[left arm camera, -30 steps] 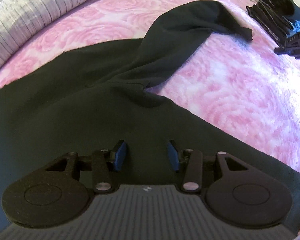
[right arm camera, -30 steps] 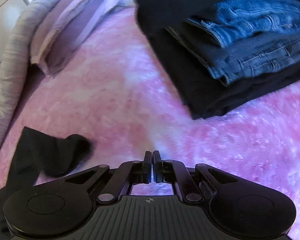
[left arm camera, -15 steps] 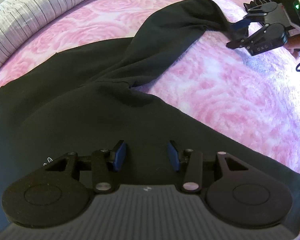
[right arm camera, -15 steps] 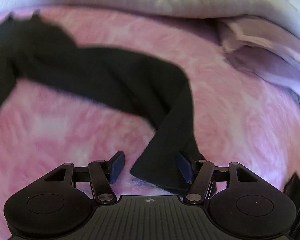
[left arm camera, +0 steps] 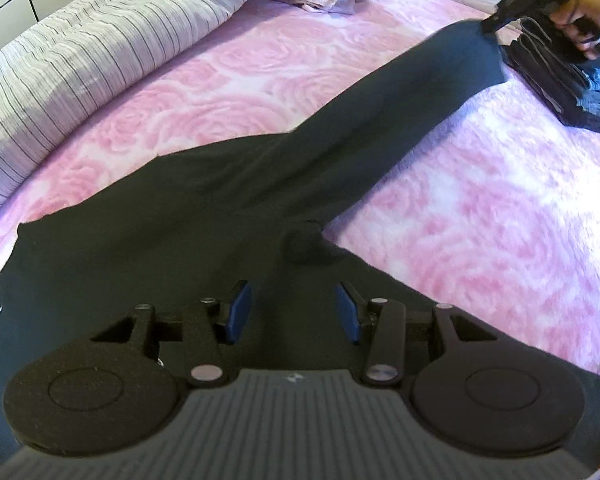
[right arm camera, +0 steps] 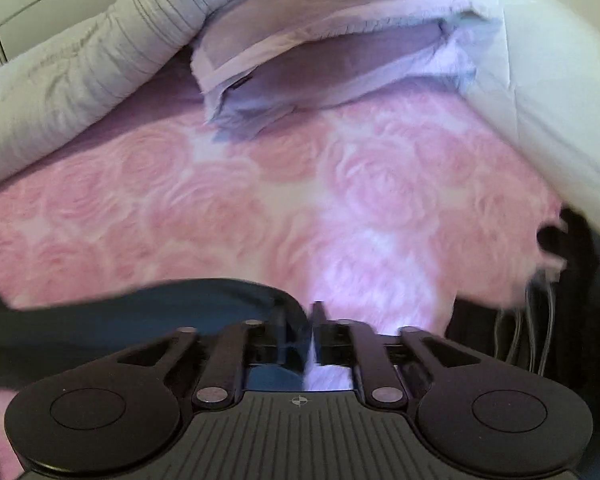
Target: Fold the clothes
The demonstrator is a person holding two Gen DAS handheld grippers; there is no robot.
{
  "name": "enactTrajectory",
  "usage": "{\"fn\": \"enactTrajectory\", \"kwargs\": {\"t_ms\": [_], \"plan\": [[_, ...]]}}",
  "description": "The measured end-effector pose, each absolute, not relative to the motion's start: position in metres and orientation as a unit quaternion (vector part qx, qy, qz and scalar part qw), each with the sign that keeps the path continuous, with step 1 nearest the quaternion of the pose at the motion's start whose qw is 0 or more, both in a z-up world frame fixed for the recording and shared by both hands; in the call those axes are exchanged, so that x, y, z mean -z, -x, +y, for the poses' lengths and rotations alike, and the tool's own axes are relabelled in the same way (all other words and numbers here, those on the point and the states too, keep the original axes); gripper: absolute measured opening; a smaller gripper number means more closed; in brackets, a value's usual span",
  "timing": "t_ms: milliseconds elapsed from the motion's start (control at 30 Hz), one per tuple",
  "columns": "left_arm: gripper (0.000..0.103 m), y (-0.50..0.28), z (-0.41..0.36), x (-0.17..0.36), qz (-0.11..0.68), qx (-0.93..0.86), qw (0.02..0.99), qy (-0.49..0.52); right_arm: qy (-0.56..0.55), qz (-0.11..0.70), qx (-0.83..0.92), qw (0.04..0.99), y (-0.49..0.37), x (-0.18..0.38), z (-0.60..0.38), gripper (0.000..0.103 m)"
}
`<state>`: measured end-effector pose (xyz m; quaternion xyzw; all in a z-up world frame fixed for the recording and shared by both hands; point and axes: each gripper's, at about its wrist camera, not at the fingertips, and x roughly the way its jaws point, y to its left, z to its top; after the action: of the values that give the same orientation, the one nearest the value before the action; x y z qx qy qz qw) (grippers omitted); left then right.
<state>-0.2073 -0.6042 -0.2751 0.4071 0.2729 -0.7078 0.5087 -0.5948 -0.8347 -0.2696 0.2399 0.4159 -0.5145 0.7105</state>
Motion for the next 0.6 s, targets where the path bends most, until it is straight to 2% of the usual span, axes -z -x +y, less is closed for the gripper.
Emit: {"fn": "enactTrajectory", "kwargs": {"t_ms": [33, 133, 300, 400, 600], "plan": [[0.042, 0.211, -0.604, 0.274, 0.269, 0.71, 0.508, -0.407, -0.231, 0.416, 0.523, 0.707, 0.594, 0.272, -0.833, 0.038], [0.042, 0.219, -0.604, 0.27, 0.254, 0.72, 0.502, -0.406, -0.222, 0.406, 0.547, 0.697, 0.598, 0.278, -0.82, 0.048], [0.042, 0.244, -0.604, 0.273, 0.181, 0.739, 0.485, -0.43, -0.319, 0.353, 0.525, 0.706, 0.621, 0.294, -0.778, 0.049], [0.042, 0.272, -0.609, 0.282, 0.103, 0.742, 0.464, -0.474, -0.396, 0.316, 0.501, 0.702, 0.635, 0.32, -0.772, 0.05], [0.042, 0.291, -0.618, 0.293, 0.083, 0.75, 0.44, -0.486, -0.473, 0.211, 0.529, 0.672, 0.65, 0.353, -0.797, 0.049]]}}
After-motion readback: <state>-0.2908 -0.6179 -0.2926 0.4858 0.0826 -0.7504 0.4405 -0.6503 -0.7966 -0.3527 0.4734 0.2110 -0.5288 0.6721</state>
